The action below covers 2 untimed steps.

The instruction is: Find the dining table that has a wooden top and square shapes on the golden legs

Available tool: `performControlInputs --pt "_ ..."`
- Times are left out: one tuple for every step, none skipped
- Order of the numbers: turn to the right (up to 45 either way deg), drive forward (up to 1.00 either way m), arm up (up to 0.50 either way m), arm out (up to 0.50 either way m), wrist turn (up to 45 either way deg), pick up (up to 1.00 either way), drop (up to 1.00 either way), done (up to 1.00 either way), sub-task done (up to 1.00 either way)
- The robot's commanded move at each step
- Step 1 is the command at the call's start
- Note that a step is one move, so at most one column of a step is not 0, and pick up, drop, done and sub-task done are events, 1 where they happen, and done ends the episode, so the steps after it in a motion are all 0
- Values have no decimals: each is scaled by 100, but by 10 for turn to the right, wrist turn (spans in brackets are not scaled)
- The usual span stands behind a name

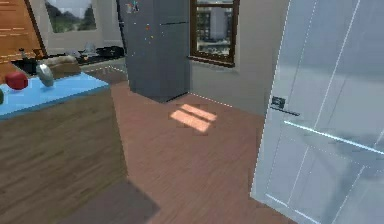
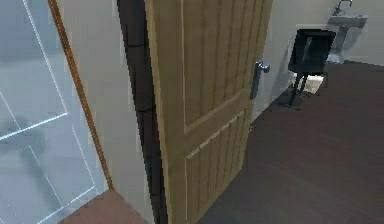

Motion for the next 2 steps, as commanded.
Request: performControlInputs --pt "0 100 0 0 0 0 0 0 0" --pt "-90 0 0 0 0 0 0 0 0"
